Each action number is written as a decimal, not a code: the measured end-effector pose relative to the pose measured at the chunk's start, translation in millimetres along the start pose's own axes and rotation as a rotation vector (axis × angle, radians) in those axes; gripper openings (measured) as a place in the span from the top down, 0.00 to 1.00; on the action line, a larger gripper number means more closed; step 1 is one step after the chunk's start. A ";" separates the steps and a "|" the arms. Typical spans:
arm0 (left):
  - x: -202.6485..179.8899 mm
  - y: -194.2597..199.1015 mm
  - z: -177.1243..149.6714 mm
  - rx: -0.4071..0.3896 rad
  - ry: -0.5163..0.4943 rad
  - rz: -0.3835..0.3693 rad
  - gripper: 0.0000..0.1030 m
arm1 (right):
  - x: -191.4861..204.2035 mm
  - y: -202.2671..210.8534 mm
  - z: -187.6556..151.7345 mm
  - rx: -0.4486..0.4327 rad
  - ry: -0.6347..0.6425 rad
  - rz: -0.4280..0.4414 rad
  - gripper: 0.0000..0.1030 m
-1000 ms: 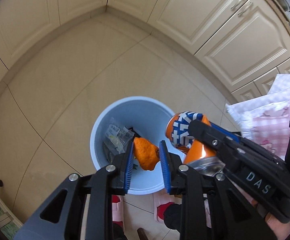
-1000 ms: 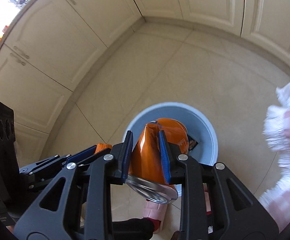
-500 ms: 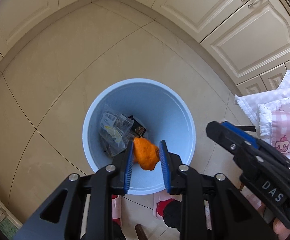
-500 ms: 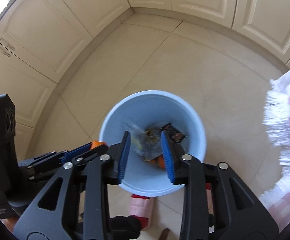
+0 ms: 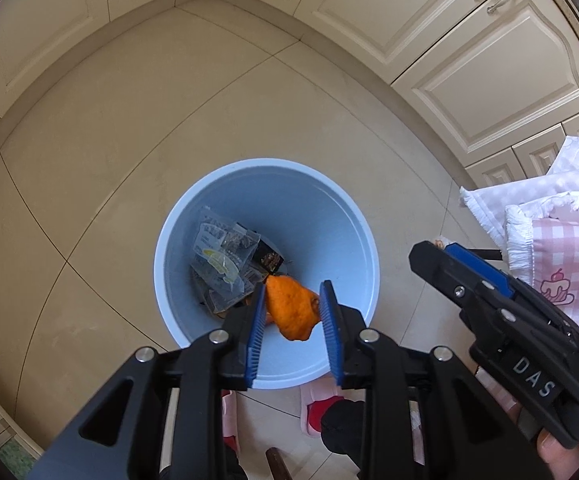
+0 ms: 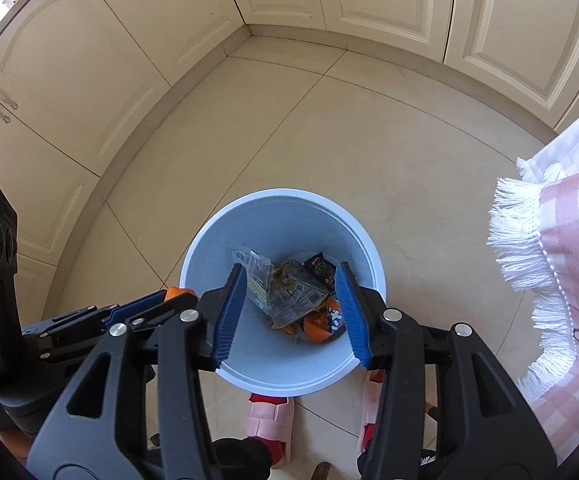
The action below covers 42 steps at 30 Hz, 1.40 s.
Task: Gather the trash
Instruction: 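Open the right tool to drop the orange can while the left tool holds the peel, then move both open tools back toward the table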
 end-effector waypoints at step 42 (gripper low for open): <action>-364.8 305.1 -76.0 -0.478 -0.534 -0.230 0.34 | -174.7 493.6 -42.9 -0.694 -0.120 -0.286 0.39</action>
Point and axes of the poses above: each gripper's, at about its wrist camera, not at the fingertips, and y roughly against the way its jaws point, x to its left, z to its top, the point moved 10 cm from there along -y, roughly the way its jaws point, and after that the axes turned 7 degrees about -z, right-handed, at the moved point
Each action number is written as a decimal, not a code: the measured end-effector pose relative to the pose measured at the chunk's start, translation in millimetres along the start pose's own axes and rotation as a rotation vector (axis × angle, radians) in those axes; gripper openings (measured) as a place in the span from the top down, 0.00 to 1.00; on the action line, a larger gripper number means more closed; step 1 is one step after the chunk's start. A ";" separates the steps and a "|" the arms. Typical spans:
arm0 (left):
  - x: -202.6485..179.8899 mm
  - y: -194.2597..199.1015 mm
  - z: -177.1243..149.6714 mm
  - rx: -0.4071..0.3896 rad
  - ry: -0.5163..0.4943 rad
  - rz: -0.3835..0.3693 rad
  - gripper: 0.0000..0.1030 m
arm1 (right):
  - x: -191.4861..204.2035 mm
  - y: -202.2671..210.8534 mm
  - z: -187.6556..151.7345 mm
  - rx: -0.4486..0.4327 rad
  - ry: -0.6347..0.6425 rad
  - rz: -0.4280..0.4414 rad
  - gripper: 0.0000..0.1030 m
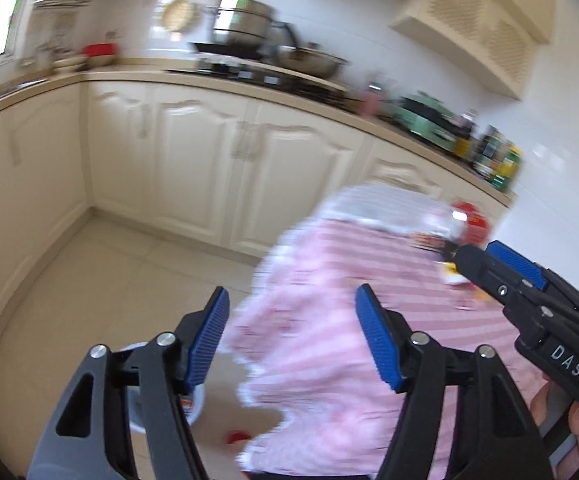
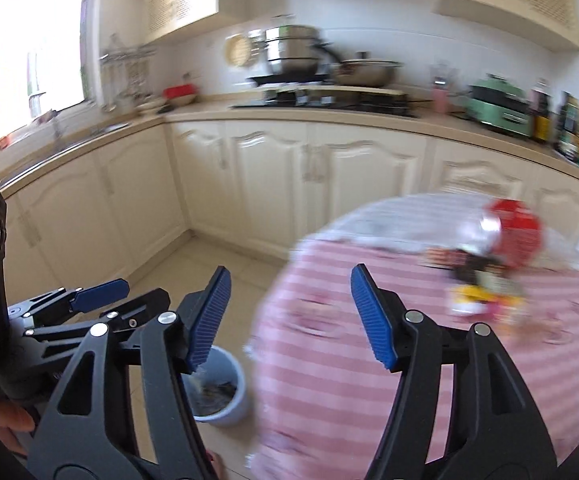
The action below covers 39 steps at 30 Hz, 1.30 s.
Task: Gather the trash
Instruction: 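Move both open tools back toward the table, then grasp the yellow and pink wrappers with the left tool while the right tool grasps the striped packet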
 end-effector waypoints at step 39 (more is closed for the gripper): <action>-208.0 -149.5 -18.3 0.207 -0.276 -0.111 0.62 | -231.5 -79.5 -46.1 0.258 -0.095 -0.157 0.35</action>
Point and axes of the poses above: each gripper's, at about its wrist camera, not at the fingertips, and y roughly against the way its jaws point, x to its left, z to its top, the point moved 10 cm from there along -y, roughly the way its jaws point, and after that the axes turned 7 degrees about -z, right-handed, at the moved point
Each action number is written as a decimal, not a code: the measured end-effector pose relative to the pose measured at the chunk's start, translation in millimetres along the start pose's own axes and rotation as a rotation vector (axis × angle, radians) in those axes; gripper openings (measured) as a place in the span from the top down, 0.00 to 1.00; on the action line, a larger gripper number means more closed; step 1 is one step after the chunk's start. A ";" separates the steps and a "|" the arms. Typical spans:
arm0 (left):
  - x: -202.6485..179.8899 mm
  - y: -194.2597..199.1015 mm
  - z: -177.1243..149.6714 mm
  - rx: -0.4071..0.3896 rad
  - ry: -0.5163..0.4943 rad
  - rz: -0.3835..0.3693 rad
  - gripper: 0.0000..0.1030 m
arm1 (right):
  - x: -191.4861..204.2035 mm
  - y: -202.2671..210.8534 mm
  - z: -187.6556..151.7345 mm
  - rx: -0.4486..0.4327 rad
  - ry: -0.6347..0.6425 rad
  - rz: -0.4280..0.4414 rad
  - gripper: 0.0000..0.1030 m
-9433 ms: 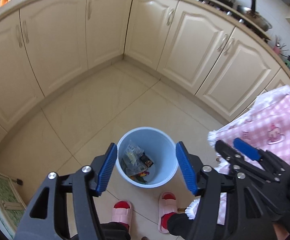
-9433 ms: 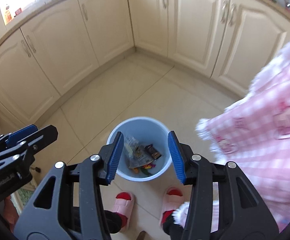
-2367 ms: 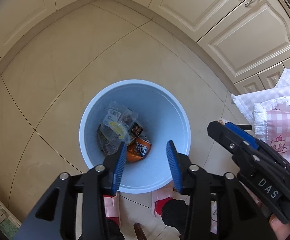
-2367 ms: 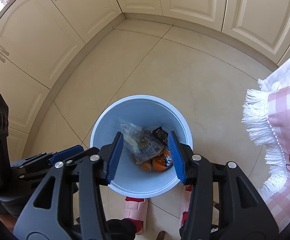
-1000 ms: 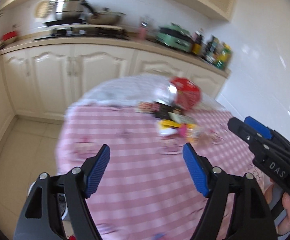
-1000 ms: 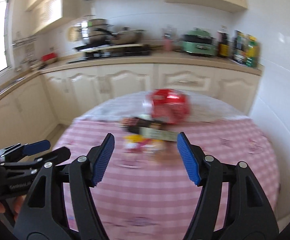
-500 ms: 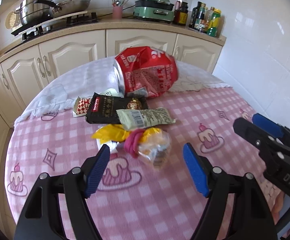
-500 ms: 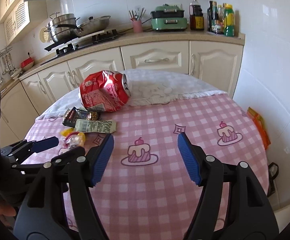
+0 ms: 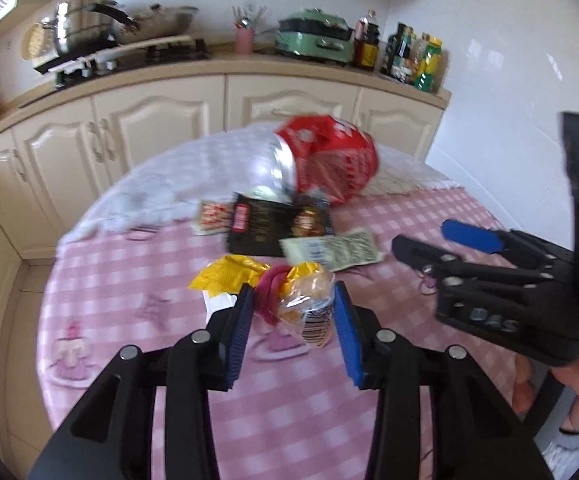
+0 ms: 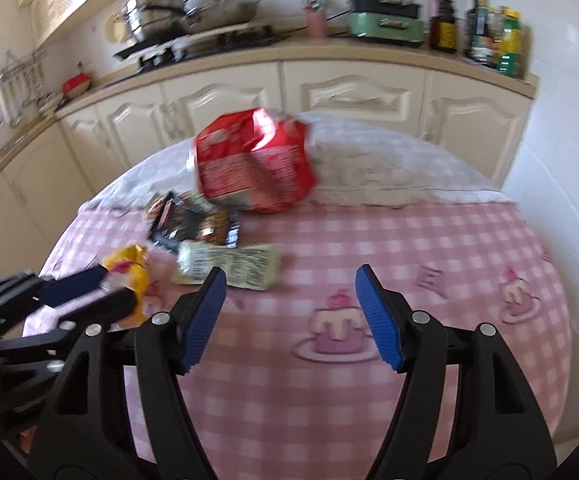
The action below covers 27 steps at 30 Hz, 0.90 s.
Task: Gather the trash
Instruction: 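Grasp the yellow and pink wrappers with the left tool while the right tool grasps the striped packet, then carry both held items over the blue bucket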
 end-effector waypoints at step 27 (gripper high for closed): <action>63.7 55.9 -12.9 -0.099 0.133 0.019 0.62 | 49.0 -33.8 -9.6 0.061 0.195 -0.075 0.75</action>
Point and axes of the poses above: each gripper's, at about its wrist camera, not at the fingertips, and y roughly against the way its jaws point, x to its left, z to its top, the point moved 10 cm from there along -y, roughly the way its jaws point, and after that the axes turned 7 degrees about -z, right-handed, at the moved point
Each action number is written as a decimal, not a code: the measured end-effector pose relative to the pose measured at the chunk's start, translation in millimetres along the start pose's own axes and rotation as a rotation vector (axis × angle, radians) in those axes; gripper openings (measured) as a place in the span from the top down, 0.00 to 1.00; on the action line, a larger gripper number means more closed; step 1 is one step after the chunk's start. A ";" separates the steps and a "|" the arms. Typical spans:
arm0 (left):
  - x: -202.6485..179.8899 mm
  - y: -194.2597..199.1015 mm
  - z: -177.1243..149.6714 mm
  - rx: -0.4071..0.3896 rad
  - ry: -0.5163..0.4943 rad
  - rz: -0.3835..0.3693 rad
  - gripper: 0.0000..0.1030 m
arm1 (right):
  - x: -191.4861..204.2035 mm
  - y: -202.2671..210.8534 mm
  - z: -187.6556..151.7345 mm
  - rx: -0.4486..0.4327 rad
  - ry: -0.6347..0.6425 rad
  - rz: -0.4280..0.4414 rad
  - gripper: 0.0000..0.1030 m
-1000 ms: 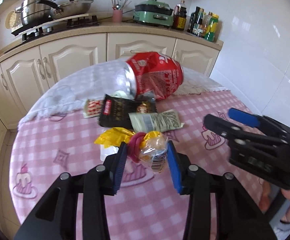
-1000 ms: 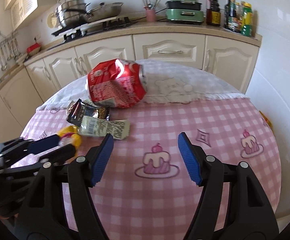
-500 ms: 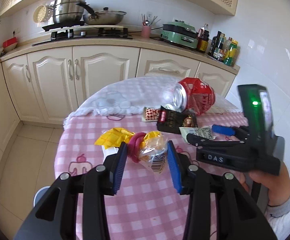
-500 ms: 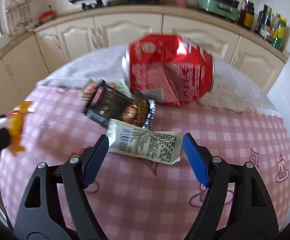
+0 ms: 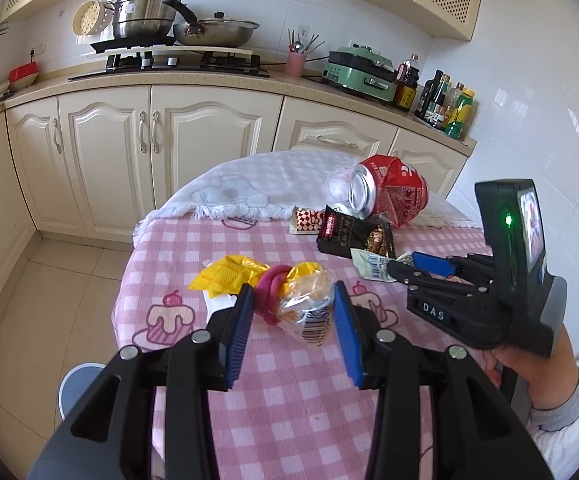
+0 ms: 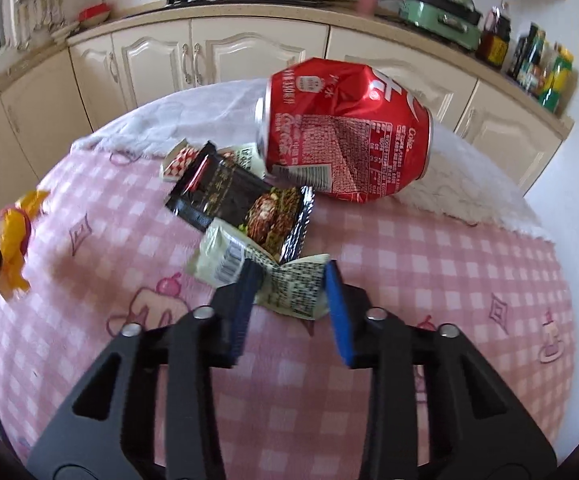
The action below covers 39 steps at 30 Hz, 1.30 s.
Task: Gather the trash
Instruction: 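Carry both held items over the blue bucket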
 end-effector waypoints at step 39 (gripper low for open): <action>332.8 124.2 -141.7 0.004 0.443 0.323 0.62 | 435.1 12.8 -33.2 0.100 0.113 0.541 0.81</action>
Point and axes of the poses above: each gripper's, at about its wrist camera, not at the fingertips, and y roughly against the way its jaws point, x to its left, z to its top, the point moved 10 cm from there along -y, roughly the way its jaws point, and after that the axes turned 7 degrees about -z, right-handed, at the moved point
